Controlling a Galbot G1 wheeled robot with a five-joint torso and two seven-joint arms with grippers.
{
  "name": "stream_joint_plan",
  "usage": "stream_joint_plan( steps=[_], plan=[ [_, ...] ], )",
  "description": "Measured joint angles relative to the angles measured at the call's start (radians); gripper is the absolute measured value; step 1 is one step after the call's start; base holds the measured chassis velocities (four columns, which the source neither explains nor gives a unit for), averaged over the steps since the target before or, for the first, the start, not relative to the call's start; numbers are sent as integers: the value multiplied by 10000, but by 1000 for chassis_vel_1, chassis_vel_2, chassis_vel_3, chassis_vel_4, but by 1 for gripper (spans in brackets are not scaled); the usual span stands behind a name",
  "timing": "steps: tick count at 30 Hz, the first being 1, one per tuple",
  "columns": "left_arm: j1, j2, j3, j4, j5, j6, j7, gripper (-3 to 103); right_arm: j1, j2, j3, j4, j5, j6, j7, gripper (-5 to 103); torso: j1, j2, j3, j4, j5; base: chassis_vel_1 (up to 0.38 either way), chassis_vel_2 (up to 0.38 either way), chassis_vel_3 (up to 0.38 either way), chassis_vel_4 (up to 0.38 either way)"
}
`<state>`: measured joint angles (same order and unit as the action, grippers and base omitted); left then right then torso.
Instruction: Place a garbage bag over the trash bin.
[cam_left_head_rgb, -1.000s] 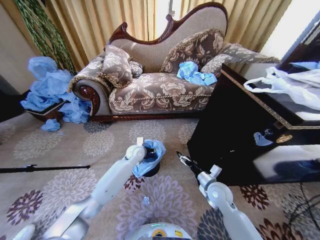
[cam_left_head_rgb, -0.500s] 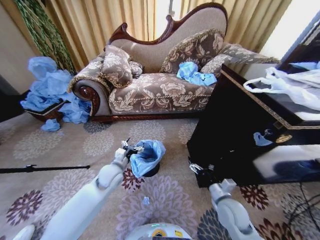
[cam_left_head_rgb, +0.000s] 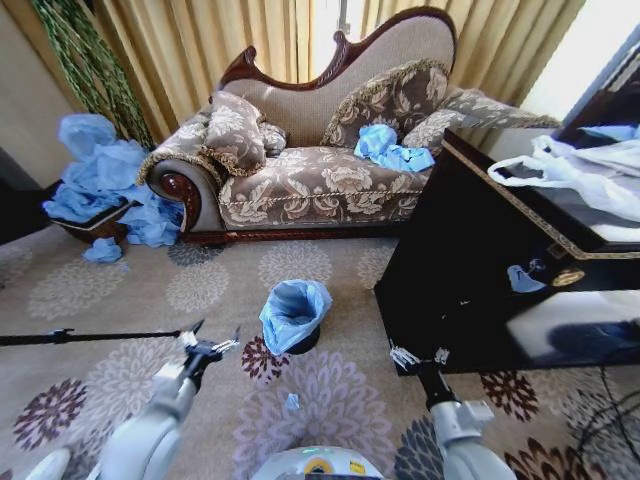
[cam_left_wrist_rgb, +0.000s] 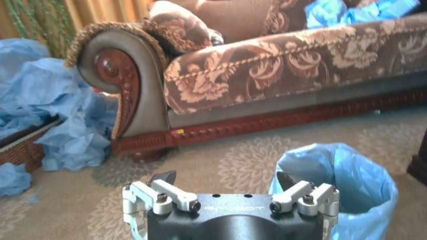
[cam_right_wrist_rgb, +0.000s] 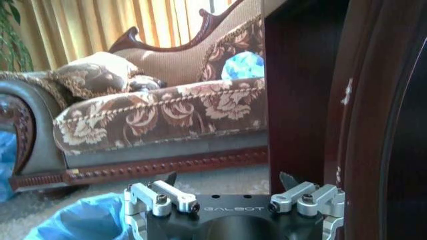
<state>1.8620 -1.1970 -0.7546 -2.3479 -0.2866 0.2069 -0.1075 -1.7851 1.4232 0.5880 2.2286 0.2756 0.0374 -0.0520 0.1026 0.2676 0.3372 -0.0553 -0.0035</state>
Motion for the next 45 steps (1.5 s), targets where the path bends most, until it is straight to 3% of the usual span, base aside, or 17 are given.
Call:
stream_joint_plan(
  steps=[8,11,29,45],
  plan=[
    [458,-357,147,-736,-28,-21,-173,100,-258,250,22,290,50,92,-630,100,1,0,2,0,0,0,0,0,0],
    [600,-485,479,-1213,-356,214,-276,100,-383,177,97,535,260,6,-784,100,2,-2,2,0,2,0,0,0,0],
    [481,-644,639,-1565,-313,813,-478,100,-530,111,81,1563,537,-447,-548,100,2,-3,2,1,0,0,0,0,0],
    [463,-639,627,-1541,-309,831,-466,100,-527,99,70,1566,519,-464,-517,100,2,-3,2,1,1,0,0,0,0]
  ],
)
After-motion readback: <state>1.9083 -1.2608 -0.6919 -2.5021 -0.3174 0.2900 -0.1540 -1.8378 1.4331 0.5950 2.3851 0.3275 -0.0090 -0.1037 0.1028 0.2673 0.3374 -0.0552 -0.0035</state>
